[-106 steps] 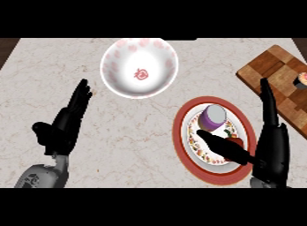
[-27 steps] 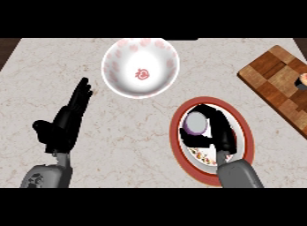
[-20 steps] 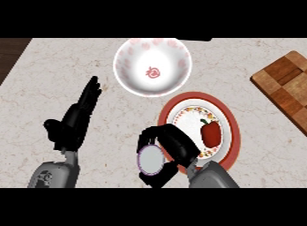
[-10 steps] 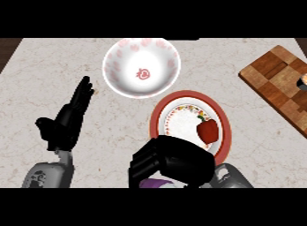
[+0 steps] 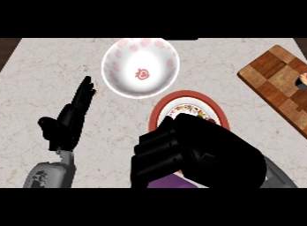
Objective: Pick the can from the plate and place it in the bowl
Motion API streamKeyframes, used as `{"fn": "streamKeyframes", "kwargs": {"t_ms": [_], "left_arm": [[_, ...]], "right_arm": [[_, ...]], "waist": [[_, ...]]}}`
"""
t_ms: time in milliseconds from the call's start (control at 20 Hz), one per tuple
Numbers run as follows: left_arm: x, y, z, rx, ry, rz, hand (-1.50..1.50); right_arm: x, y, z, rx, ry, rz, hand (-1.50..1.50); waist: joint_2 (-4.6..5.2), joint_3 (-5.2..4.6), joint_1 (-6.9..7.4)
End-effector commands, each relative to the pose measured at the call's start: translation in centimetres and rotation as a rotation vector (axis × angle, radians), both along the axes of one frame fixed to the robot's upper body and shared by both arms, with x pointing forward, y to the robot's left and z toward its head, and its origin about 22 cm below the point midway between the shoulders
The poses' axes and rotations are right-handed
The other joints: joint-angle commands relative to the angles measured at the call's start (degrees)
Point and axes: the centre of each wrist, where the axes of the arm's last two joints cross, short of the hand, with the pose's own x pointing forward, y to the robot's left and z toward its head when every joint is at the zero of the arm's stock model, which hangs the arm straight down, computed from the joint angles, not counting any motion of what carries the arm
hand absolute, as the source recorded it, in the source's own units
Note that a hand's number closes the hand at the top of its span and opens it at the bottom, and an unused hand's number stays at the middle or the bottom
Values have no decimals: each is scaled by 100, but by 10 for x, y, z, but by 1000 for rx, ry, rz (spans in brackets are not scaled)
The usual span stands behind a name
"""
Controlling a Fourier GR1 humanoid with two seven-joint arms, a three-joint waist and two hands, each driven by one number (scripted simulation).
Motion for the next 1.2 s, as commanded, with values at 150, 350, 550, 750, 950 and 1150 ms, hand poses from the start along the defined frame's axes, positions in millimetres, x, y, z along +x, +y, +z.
{"fn": "streamKeyframes", "kwargs": {"t_ms": [150,350,550,750,950,1150], "left_arm": [[4,4,7,2,4,0,0],[-7,6,-11,-13,-16,-1,0],[-4,-12,-14,4,-9,-3,0],[-3,-5,-8,2,-19,-16,0],[6,8,-9,8,-17,-12,0],[5,-10,0,-6,-22,-29,0]], "right_arm": [[10,39,56,14,18,-126,150],[41,43,57,-12,-3,-172,150],[57,69,73,-44,24,-214,150],[94,69,51,-150,-134,-325,150],[120,76,40,-215,-247,-389,150],[156,64,12,-214,-253,-437,150]], "waist": [[4,-4,54],[14,-1,46],[16,-3,63],[45,-4,116],[74,-7,147],[70,-2,156]]}}
